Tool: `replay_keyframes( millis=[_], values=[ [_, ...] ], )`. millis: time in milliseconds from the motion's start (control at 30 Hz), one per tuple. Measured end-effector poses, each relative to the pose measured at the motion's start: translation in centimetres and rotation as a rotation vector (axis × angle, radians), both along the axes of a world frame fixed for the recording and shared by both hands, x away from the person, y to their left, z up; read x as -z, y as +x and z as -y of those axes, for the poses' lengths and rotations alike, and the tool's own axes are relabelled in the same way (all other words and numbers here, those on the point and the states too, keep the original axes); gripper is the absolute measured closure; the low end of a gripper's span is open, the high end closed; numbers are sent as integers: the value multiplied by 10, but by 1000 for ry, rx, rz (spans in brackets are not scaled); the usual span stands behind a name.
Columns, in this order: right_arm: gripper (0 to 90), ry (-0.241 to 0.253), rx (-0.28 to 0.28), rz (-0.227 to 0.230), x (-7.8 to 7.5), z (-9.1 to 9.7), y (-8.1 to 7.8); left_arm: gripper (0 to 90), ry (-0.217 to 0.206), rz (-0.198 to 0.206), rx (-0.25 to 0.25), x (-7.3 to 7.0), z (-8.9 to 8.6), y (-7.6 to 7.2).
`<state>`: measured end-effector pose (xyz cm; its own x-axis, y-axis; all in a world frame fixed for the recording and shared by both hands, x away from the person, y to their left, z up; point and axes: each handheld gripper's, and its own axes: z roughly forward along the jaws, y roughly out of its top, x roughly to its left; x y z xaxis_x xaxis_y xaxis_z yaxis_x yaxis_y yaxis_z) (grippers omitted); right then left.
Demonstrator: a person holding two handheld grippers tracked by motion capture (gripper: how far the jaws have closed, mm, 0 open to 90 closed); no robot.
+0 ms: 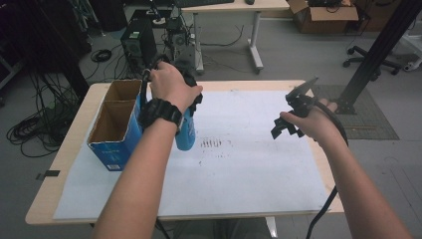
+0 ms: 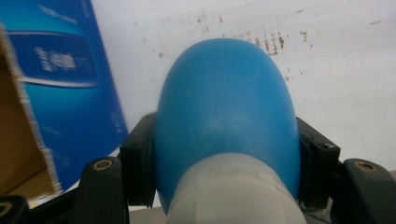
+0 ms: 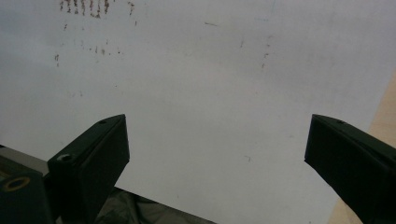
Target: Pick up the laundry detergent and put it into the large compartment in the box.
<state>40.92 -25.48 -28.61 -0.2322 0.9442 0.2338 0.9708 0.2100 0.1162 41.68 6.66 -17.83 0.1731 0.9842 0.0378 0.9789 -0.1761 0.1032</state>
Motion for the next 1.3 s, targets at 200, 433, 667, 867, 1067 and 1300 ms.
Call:
replay_keyframes(
  millis=[200,433,667,867,1067,1300],
  values=[
    [66,4,9,2,-2,1,0,374,-2,19,4,-44,-18,-1],
    [66,7,15,-2,0,3,2,374,-12,42,-14,-77,-46,0],
    [66,2,28,-2,-2,6,6,375,-7,61,-55,-98,-85,1],
    [66,4,39,-4,-3,8,8,375,14,74,-103,-105,-121,4],
    [66,-4,46,-6,-3,12,9,375,16,71,-143,-101,-153,5],
    [66,-6,56,-9,-1,13,10,375,35,59,-168,-83,-175,8]
  ],
)
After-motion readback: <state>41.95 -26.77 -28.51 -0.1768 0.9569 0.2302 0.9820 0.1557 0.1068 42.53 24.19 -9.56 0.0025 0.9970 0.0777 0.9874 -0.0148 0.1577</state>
